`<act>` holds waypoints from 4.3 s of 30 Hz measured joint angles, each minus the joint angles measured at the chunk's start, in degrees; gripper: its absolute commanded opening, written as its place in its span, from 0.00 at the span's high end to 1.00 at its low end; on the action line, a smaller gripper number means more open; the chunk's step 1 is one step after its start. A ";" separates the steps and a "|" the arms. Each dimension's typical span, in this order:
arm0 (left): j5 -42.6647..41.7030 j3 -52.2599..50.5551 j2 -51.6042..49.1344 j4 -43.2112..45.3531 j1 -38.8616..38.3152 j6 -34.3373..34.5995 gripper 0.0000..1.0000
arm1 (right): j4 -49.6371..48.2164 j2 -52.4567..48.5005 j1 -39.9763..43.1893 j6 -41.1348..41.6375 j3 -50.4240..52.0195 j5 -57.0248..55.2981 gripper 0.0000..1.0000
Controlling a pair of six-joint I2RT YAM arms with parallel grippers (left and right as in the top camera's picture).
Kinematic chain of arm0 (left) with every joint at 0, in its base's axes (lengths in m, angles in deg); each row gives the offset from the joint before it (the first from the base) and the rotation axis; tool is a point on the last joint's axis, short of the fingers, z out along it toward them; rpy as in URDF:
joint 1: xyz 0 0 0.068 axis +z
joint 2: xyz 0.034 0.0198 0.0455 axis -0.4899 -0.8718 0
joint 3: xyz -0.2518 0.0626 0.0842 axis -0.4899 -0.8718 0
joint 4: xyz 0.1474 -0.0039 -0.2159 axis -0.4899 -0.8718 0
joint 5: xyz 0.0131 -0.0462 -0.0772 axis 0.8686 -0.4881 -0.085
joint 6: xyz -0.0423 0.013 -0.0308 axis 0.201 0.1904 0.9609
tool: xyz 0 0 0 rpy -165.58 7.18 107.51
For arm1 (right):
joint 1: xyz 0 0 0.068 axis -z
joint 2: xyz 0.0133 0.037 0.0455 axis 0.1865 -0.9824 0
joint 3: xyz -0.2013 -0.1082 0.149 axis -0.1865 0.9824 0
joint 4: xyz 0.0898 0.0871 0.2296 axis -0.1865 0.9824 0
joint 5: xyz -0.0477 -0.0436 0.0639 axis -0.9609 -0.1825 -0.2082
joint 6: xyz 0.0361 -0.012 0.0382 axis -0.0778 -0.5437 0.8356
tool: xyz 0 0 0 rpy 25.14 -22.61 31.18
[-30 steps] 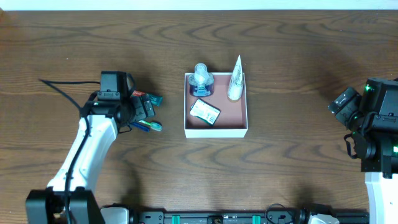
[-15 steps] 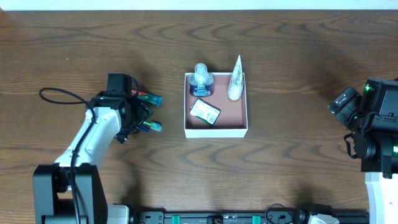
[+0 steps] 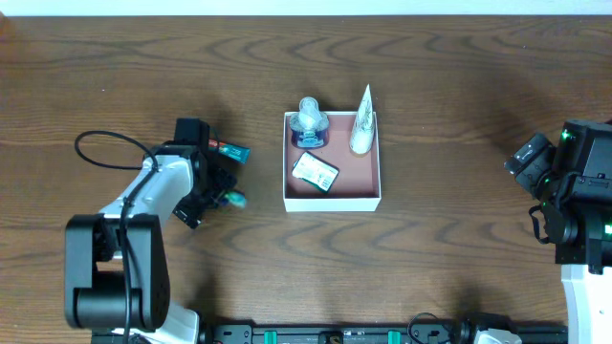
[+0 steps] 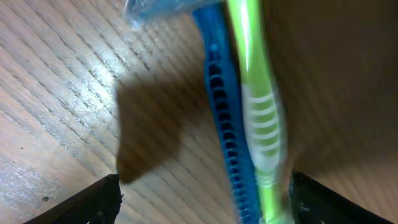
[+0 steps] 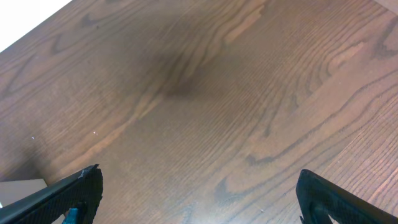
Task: Pack container
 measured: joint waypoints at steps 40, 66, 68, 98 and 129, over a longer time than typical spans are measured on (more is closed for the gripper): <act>0.33 0.15 0.00 11.98 0.28 -9.62 0.19 | -0.02 0.00 0.00 0.00 0.00 0.00 0.01; -0.74 0.15 5.27 13.18 0.31 -16.55 0.19 | -0.02 -0.02 0.00 0.00 0.00 0.00 0.01; -0.74 0.15 5.16 13.18 0.31 -16.57 0.19 | -0.02 -0.04 0.00 0.00 0.00 0.00 0.01; -0.74 -2.25 3.56 16.83 0.31 -16.57 0.19 | -0.02 -0.17 0.00 0.00 0.00 0.00 0.01; 1.07 1.33 -2.03 14.71 0.35 -17.57 0.28 | 0.00 -0.22 0.00 0.00 0.00 0.00 0.01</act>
